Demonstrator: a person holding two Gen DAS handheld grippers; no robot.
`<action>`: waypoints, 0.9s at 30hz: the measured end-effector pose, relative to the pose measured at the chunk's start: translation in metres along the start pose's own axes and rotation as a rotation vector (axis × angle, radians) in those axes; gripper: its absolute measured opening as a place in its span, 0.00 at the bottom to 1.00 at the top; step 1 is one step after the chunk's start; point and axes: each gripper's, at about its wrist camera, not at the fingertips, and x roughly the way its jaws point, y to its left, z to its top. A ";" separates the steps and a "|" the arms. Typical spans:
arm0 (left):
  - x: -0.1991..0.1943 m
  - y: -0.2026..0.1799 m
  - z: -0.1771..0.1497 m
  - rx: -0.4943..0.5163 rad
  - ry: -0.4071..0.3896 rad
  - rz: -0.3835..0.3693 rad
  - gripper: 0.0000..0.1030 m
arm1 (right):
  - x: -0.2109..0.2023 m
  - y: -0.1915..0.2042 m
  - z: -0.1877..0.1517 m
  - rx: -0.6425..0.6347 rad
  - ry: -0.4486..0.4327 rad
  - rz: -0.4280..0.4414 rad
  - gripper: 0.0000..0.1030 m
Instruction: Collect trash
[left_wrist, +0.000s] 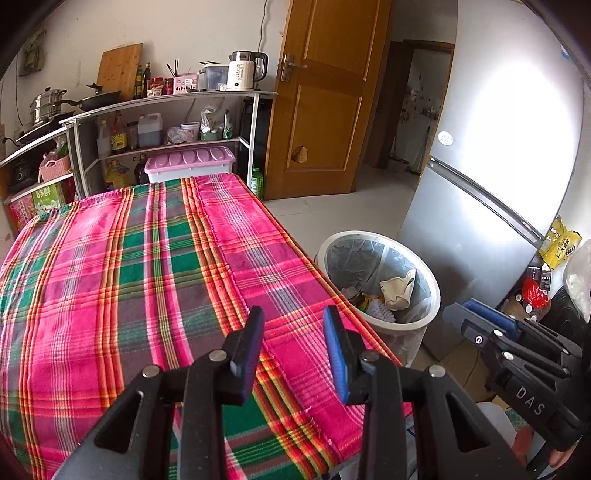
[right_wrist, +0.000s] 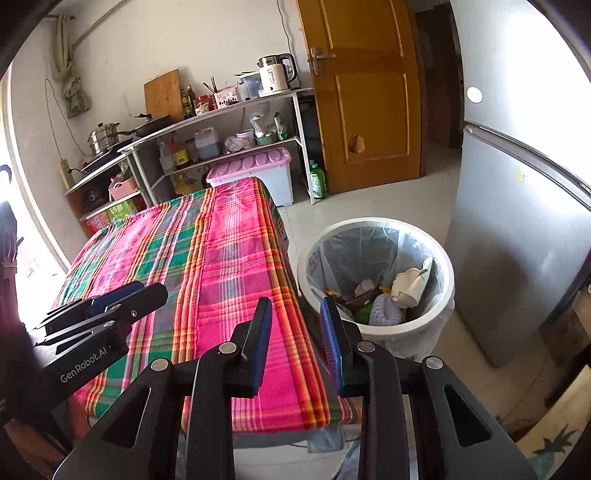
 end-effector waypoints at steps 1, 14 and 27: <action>-0.006 0.000 -0.002 0.000 -0.007 0.003 0.34 | -0.005 0.003 -0.004 -0.007 -0.004 -0.002 0.27; -0.064 -0.010 -0.051 0.027 -0.034 0.012 0.43 | -0.076 0.021 -0.074 -0.117 -0.043 -0.071 0.27; -0.105 -0.035 -0.090 0.041 -0.027 -0.023 0.47 | -0.113 0.016 -0.092 -0.126 -0.081 -0.095 0.28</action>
